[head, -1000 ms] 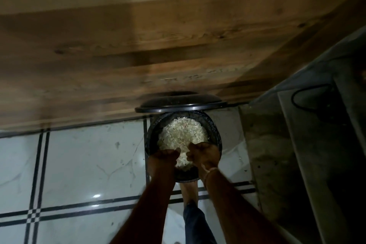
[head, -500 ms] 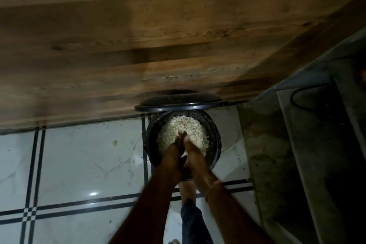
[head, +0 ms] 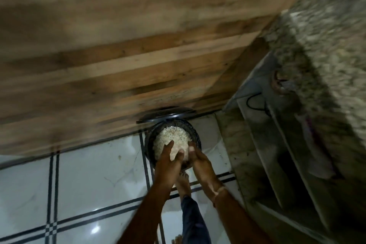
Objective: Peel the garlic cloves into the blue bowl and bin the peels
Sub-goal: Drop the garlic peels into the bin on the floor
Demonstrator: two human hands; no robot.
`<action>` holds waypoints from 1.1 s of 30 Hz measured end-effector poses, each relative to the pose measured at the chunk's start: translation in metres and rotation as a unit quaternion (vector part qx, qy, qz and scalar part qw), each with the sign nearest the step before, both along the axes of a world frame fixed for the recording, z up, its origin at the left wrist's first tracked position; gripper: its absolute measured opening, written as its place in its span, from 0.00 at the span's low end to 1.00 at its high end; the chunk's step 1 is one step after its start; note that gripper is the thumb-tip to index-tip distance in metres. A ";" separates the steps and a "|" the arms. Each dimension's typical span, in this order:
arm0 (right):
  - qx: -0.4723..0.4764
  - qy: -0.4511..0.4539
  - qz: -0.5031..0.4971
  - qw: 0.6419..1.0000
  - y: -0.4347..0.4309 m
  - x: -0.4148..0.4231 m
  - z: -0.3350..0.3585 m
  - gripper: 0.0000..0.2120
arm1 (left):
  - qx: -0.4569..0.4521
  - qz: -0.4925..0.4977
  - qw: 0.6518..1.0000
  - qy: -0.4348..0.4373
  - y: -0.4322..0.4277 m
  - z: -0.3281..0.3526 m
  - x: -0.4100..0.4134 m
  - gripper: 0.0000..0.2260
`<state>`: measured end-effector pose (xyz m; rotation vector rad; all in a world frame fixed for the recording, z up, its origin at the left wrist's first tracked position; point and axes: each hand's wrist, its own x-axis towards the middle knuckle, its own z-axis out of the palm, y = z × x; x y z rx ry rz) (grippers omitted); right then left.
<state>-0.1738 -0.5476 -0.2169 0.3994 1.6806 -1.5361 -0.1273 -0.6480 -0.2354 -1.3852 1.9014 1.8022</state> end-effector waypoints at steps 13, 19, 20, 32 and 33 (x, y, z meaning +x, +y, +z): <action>0.173 0.329 -0.057 0.927 0.220 0.159 0.228 0.14 | -0.237 -0.341 0.894 0.169 0.173 0.235 0.098 0.19; 0.249 0.404 -0.137 0.870 0.325 0.183 0.257 0.09 | -0.249 -0.427 0.832 0.253 0.271 0.275 0.103 0.19; 0.259 0.413 -0.147 0.861 0.342 0.187 0.259 0.08 | -0.249 -0.436 0.823 0.265 0.286 0.277 0.101 0.19; 0.378 0.349 -0.234 0.825 0.582 0.259 0.238 0.16 | -0.221 -0.565 0.748 0.270 0.529 0.266 0.119 0.19; 0.382 0.343 -0.230 0.827 0.598 0.262 0.235 0.17 | -0.223 -0.568 0.747 0.265 0.545 0.263 0.121 0.19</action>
